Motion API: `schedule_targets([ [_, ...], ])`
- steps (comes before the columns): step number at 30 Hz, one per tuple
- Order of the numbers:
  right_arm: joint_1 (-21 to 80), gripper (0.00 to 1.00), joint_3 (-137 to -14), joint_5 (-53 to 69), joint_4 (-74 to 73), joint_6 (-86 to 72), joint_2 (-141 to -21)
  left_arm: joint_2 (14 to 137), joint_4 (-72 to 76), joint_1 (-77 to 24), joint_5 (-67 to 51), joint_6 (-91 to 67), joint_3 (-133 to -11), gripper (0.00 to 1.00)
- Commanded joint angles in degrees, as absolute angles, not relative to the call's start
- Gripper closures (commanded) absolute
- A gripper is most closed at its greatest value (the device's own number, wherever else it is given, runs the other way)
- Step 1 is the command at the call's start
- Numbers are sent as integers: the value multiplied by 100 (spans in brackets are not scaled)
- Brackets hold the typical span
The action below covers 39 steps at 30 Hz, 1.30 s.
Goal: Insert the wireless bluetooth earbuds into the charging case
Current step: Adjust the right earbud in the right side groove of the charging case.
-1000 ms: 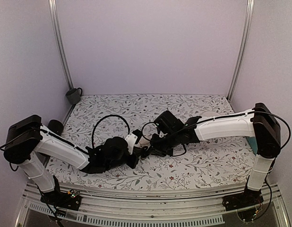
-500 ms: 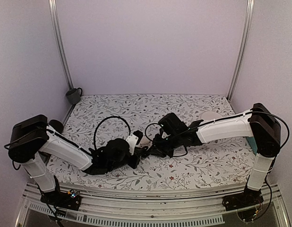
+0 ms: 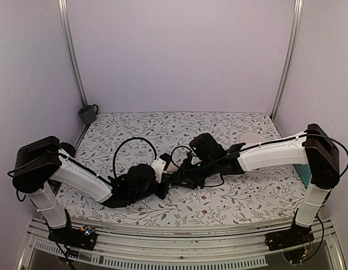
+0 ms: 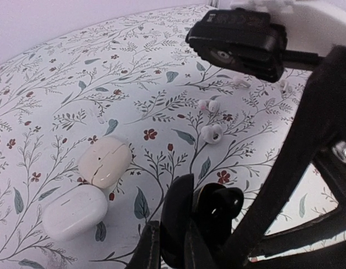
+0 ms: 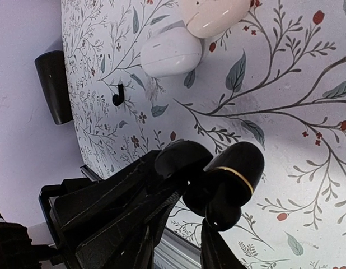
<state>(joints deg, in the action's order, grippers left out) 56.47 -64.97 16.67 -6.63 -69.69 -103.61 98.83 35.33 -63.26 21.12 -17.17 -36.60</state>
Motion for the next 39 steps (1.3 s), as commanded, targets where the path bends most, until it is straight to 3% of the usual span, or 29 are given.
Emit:
schedule_targets([
  [1,5671,70,-6654,1358,-1024,-6616,-10147,9907,3802,-6380,1884,-1752,-3786,100],
  [19,5739,69,-6870,526,-2349,-4836,-9497,9734,3723,-6256,1538,-1792,-3762,100],
  [31,5736,86,-6526,-90,-2405,-3041,-9145,9378,3637,-6149,939,-1755,-3709,100],
  [39,5921,88,-6450,-280,-2485,-2735,-9061,9273,3523,-6100,892,-1731,-3727,100],
])
